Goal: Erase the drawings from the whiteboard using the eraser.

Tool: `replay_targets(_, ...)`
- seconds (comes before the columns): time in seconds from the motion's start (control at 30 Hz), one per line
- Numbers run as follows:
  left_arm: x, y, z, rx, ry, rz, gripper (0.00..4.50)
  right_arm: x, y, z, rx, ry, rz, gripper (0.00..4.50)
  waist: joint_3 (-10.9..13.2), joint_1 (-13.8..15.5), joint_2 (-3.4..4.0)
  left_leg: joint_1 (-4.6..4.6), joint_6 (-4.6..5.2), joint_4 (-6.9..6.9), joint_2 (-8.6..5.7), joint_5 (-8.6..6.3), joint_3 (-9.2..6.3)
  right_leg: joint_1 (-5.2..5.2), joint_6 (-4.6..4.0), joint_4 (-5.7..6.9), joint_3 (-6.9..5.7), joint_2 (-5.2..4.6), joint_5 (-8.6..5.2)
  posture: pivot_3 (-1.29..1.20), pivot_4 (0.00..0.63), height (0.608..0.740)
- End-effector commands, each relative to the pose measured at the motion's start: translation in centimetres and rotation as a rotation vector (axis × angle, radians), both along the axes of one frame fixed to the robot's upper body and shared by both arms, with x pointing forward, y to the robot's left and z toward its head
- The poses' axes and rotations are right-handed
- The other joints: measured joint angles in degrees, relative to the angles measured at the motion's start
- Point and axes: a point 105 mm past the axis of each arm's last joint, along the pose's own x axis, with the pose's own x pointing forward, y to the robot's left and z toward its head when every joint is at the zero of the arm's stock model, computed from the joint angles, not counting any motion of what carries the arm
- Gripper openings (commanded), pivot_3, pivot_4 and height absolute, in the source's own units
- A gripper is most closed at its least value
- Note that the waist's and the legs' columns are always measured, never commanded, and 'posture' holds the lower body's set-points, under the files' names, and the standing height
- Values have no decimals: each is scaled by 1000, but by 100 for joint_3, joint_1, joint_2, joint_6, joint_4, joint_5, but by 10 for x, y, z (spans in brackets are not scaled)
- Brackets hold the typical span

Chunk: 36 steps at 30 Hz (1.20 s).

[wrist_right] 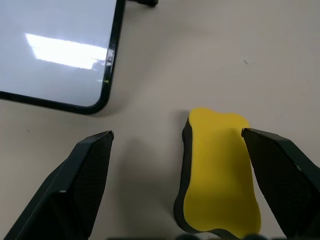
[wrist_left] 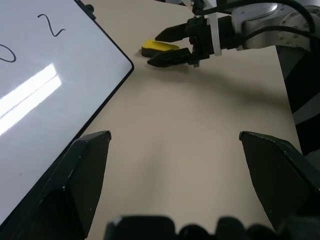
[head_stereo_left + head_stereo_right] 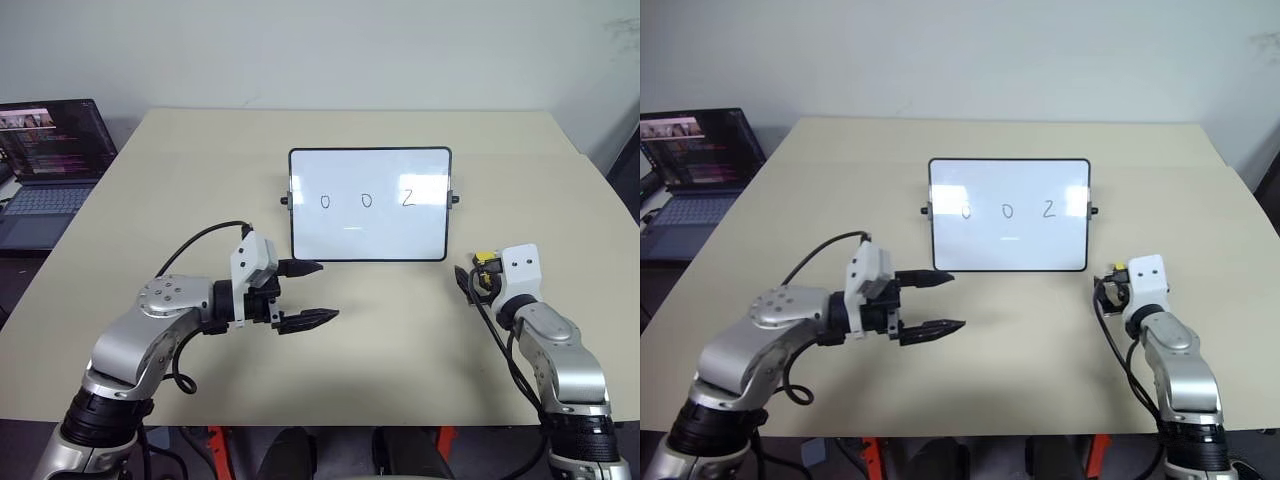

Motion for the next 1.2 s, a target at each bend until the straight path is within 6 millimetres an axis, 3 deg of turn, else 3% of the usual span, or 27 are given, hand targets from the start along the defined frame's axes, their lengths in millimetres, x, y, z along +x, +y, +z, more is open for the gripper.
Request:
replay_targets(0.03,-5,-3,7,1,-53,-19,4500,6,-8,12,-7,-41,-26,4450,0,-2,0,1,0,1,0,0,0,0,0,1,0,0,0,0,150,740)
replay_targets(0.2,-8,-2,5,17,-61,-21,4500,9,-15,14,67,-20,-100,4450,0,-4,0,0,0,0,1,0,0,0,0,2,1,0,0,0,150,740)
replay_targets(0.6,-9,-5,-2,42,-81,-50,4500,13,-11,34,230,22,-204,4450,1,1,2,0,0,1,1,0,0,0,0,2,1,0,0,0,150,740)
replay_targets(1.07,-9,-2,-5,55,-92,-44,4500,9,-6,33,260,57,-223,4450,2,-7,4,-1,1,-1,1,0,0,-2,0,2,1,0,0,0,150,740)
replay_targets(1.2,-8,-2,-5,54,-94,-40,4500,5,2,24,268,79,-215,4450,2,-7,4,-1,1,-1,1,0,0,-2,0,1,1,0,0,0,150,740)
